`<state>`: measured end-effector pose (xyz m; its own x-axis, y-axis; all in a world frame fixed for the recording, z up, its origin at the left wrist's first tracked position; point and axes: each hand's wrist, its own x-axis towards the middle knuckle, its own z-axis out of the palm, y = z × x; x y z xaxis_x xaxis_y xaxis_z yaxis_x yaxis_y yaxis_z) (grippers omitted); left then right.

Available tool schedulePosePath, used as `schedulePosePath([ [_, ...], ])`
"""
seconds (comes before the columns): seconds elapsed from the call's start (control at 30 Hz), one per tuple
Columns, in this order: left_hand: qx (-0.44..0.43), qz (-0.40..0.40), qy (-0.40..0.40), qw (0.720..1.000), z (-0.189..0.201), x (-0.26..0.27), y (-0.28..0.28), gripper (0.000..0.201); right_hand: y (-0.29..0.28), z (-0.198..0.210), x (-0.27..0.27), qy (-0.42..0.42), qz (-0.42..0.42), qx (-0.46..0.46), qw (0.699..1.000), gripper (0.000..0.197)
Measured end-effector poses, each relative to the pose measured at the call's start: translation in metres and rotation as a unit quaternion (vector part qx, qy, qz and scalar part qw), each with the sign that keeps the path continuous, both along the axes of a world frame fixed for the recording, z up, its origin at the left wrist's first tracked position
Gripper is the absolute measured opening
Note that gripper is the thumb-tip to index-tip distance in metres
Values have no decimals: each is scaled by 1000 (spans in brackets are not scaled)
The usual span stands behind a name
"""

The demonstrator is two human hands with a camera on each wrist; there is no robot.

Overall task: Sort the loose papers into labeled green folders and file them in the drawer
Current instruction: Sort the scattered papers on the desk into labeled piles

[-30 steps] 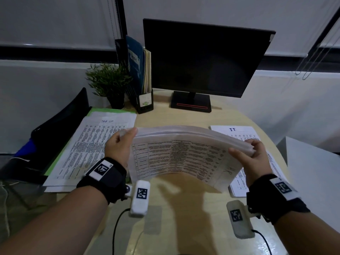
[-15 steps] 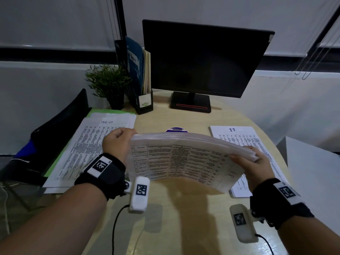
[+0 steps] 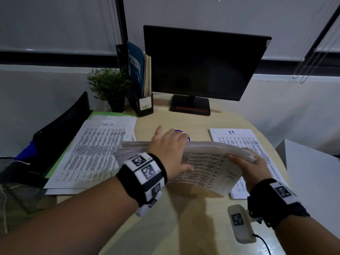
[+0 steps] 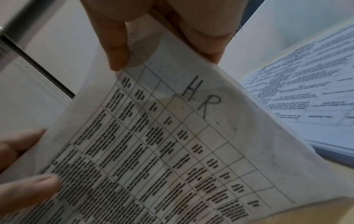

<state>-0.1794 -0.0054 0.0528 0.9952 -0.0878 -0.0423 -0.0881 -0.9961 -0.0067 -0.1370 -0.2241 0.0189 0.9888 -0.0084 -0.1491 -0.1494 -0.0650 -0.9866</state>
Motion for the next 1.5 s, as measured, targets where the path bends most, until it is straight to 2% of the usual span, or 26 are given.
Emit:
schedulePosePath([
  [0.13, -20, 6, -56, 998, -6, 15, -2, 33, -3, 3, -2, 1, -2, -37, 999, 15],
  [0.17, -26, 3, -52, 998, -4, 16, 0, 28, -3, 4, -1, -18, -13, -73, 997, 15],
  [0.2, -33, -2, -41, 999, -2, 17, 2, 26, -3, 5, -2, -58, -31, -152, 986, 19],
  [0.23, -37, -8, -32, 999, -1, 18, 3, 27, -2, 10, -4, -116, -52, -261, 957, 30],
  [0.3, -35, -20, -21, 999, 1, 19, 4, 28, 7, 18, -11, -266, -45, -439, 857, 66],
  [0.37, -41, -22, -5, 999, 2, 19, 5, 27, 24, 24, -18, -379, 13, -534, 756, 93],
  [0.4, -48, -21, 6, 999, 3, 18, 5, 26, 34, 26, -21, -397, 39, -567, 721, 102],
  [0.47, -51, -24, 12, 998, 5, 17, 7, 30, 52, 28, -26, -363, 124, -622, 682, 111],
  [0.5, -51, -29, 8, 998, 5, 17, 7, 33, 60, 27, -27, -346, 165, -646, 660, 108],
  [0.53, -51, -31, 3, 998, 5, 16, 7, 36, 64, 21, -25, -319, 195, -662, 650, 103],
  [0.6, -45, -30, 5, 999, 5, 16, 8, 38, 67, 20, -26, -289, 208, -673, 648, 102],
  [0.63, -40, -27, 9, 999, 5, 17, 9, 35, 67, 23, -26, -284, 193, -665, 663, 105],
  [0.67, -36, -21, 12, 999, 5, 18, 10, 31, 67, 24, -25, -284, 193, -666, 662, 104],
  [0.77, -36, -9, 8, 999, 6, 22, 15, 18, 64, 28, -22, -228, 245, -671, 661, 87],
  [1.0, -40, 2, 40, 998, 7, 31, 15, 12, 41, 34, -3, -208, 194, -670, 686, 56],
  [1.07, -31, 2, 48, 998, 10, 33, 14, 10, 29, 33, 5, -197, 158, -663, 704, 55],
  [1.1, -30, 2, 51, 998, 10, 34, 14, 11, 21, 30, 9, -182, 129, -652, 725, 58],
  [1.17, -35, 10, 35, 999, 12, 34, 17, 11, 3, 25, 12, -156, 38, -591, 791, 69],
  [1.23, -74, 44, -12, 996, 18, 32, 25, 10, -12, 20, 9, -142, -73, -472, 867, 81],
  [1.3, -147, 82, -72, 983, 29, 28, 33, 10, -21, 12, 5, -128, -143, -350, 917, 87],
  [1.37, -256, 107, -117, 953, 43, 24, 36, 11, -22, -3, 6, -100, -131, -263, 951, 91],
  [1.43, -390, 122, -145, 901, 55, 22, 34, 9, -14, -15, 8, -60, -81, -167, 981, 99],
  [1.5, -485, 137, -140, 853, 59, 22, 32, 10, -2, -14, 7, -16, -45, -40, 998, 93],
])
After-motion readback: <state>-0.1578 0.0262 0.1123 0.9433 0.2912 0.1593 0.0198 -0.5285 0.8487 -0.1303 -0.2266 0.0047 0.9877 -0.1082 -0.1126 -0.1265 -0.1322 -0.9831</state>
